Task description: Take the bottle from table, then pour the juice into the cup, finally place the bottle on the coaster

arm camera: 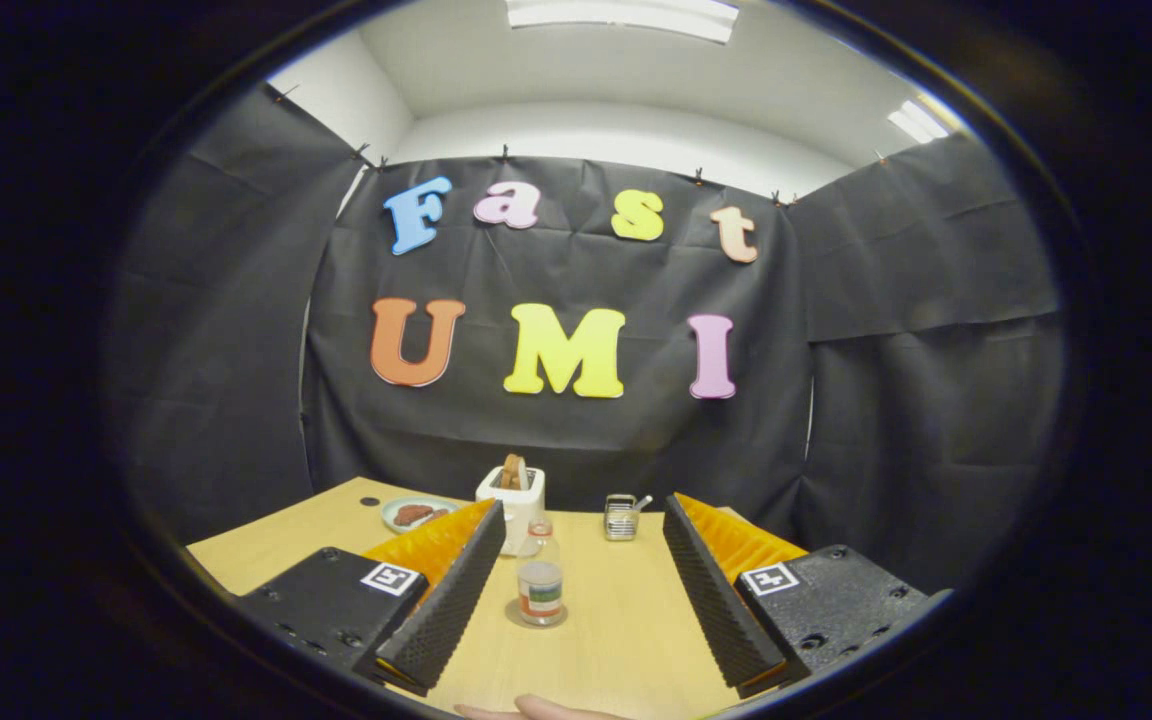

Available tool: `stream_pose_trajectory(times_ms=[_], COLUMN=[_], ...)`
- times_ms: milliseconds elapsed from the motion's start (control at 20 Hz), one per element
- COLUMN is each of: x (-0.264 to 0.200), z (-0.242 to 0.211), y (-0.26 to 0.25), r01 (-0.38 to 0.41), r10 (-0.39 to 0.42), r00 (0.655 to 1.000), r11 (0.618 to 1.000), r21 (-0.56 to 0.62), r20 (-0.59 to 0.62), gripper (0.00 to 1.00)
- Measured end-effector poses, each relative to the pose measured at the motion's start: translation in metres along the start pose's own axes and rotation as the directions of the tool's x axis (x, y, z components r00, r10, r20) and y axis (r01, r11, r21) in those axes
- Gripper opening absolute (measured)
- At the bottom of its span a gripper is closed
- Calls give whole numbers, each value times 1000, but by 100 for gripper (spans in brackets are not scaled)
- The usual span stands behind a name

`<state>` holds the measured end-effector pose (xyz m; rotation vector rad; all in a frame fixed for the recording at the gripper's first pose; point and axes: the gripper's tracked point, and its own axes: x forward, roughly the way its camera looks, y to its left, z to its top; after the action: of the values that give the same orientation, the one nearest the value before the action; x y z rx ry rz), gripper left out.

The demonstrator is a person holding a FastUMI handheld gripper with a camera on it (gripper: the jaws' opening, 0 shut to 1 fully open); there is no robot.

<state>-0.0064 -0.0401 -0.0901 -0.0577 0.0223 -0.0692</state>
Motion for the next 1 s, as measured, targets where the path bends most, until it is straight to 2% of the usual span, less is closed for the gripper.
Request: stream_pose_trajectory(times_ms=[200, 500, 1000], x=[-23, -53, -59], z=[1, 15, 11], y=[0, 0, 12], r01=[-6, -22, -43], r10=[6, 22, 43], r00=[1000, 1000, 999], r11=[1000, 1000, 999], r21=[-4, 21, 25], r20=[-21, 20, 20], gripper=[100, 100, 100])
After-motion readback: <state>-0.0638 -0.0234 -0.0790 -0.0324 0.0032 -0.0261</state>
